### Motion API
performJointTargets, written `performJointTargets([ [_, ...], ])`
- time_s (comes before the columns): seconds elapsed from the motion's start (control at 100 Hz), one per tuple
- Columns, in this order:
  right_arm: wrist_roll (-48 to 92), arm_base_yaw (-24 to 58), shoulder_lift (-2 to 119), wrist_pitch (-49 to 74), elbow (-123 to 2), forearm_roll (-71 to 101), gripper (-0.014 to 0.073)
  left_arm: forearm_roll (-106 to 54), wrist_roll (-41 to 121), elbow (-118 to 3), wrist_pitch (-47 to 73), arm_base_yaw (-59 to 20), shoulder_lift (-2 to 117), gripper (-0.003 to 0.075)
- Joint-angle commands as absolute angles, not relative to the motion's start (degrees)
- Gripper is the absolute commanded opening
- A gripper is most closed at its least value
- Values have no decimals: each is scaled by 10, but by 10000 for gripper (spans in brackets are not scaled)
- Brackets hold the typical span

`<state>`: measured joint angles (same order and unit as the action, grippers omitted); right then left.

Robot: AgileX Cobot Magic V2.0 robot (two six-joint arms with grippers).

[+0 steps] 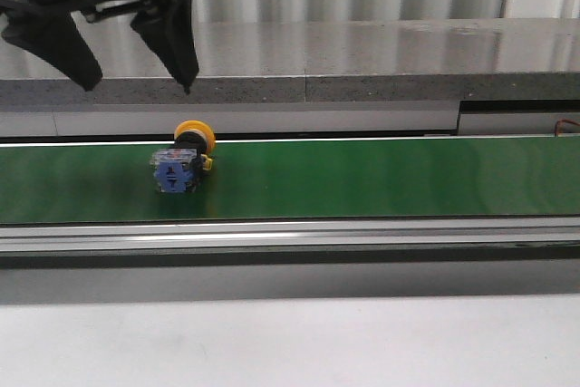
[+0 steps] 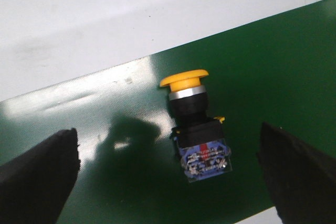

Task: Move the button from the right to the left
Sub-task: 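Lower the left gripper onto the button on the belt and close it, then lift the button with the left gripper and carry it over the blue tray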

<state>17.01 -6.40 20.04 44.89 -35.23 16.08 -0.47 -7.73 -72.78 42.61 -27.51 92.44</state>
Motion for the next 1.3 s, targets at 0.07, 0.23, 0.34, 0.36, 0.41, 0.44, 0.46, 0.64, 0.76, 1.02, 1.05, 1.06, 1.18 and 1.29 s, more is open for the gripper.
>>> performJointTargets([
  [0.07,176,-66,205,407,-364,164,-67,-4,-84,-748,393,-279,939,658],
  [0.23,176,-66,205,407,-364,164,-67,-7,-84,-748,383,-279,963,658],
  [0.34,176,-66,205,407,-364,164,-67,-7,-84,-748,385,-279,978,657],
  [0.36,176,-66,205,407,-364,164,-67,-9,-84,-748,385,-279,981,657],
  [0.41,176,-66,205,407,-364,164,-67,-11,-84,-747,385,-279,985,657],
  [0.44,176,-66,205,407,-364,164,-67,-13,-84,-747,386,-279,989,657],
  [0.46,176,-66,205,407,-364,164,-67,-13,-84,-747,387,-279,990,657],
  [0.64,176,-66,205,407,-364,164,-67,-16,-84,-746,422,-279,1003,568],
  [0.76,176,-66,205,407,-364,164,-67,-12,-84,-745,429,-279,1003,333],
  [1.02,176,-66,205,407,-364,164,-67,21,-84,-745,460,-279,983,-20],
  [1.05,176,-66,205,407,-364,164,-67,24,-84,-745,463,-278,974,-20],
  [1.06,176,-66,205,407,-364,164,-67,25,-84,-745,462,-278,972,-20],
  [1.18,176,-66,205,407,-364,164,-67,31,-84,-745,474,-262,921,-20],
  [1.29,176,-66,205,407,-364,164,-67,60,-79,-745,500,-231,866,-20],
])
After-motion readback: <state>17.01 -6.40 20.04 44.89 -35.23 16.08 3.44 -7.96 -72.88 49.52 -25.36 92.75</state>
